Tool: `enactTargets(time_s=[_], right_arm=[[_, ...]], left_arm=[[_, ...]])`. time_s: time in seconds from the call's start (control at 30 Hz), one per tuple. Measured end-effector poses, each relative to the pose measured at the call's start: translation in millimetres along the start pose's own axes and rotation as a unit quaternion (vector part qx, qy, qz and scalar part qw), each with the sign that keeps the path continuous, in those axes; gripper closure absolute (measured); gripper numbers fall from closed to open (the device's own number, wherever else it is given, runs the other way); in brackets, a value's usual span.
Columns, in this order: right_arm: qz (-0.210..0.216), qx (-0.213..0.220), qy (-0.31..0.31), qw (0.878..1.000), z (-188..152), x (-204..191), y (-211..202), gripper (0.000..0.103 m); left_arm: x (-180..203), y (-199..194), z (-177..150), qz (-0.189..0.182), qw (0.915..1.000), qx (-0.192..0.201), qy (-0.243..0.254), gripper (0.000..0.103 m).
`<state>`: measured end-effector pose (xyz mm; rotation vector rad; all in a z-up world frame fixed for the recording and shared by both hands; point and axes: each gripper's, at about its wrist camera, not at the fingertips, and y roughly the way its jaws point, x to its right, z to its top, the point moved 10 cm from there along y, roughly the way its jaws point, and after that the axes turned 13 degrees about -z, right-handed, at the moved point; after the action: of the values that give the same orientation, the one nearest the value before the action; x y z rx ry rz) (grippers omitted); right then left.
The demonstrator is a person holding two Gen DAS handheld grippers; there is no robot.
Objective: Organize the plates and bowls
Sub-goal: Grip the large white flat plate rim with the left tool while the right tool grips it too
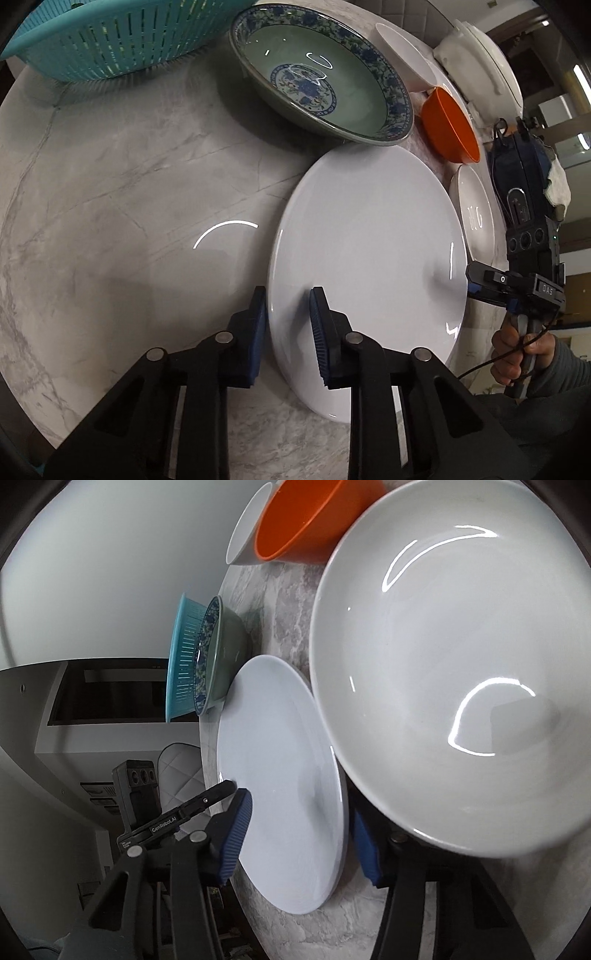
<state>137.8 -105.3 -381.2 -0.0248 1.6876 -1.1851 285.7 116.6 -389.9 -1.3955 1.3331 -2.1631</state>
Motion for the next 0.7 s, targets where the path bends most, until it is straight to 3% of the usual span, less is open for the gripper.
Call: enactTargets(time_s=[0.1, 0.17, 0.23, 0.3, 0.5, 0.7], right_arm=[[0.004, 0.004, 0.011, 1.0, 2.8, 0.0, 4.0, 0.053], [-0.009, 0.004, 0.009, 1.0, 4.7, 5.3, 5.7, 0.068], [-0.022, -0.006, 0.021, 1.0, 5.2, 15.3, 10.0, 0.092], [-0.013, -0.009, 0.028, 1.0, 3.4, 20.8, 6.3, 0.093], [-0.043, -0.005, 0.0, 0.999, -1.3, 20.6, 2.8, 0.092], [-0.052, -0.017, -0.034, 0.998, -19.5, 16.2, -16.1, 0.092]], left_arm=[[-1.1, 2.5, 8.8, -0.002, 0.9999, 0.001, -0.014, 0.084], [-5.7, -2.9, 7.2, -0.002, 0.9999, 0.002, -0.016, 0.084], [-5.4, -3.1, 7.2, -0.002, 0.9999, 0.001, -0.017, 0.085], [-8.0, -8.8, 1.7, 0.006, 0.9999, 0.0, -0.014, 0.084], [2.3, -9.2, -15.8, 0.018, 0.9997, 0.011, -0.013, 0.084], [37.3, -17.1, -58.9, 0.011, 0.9985, 0.04, -0.036, 0.085]])
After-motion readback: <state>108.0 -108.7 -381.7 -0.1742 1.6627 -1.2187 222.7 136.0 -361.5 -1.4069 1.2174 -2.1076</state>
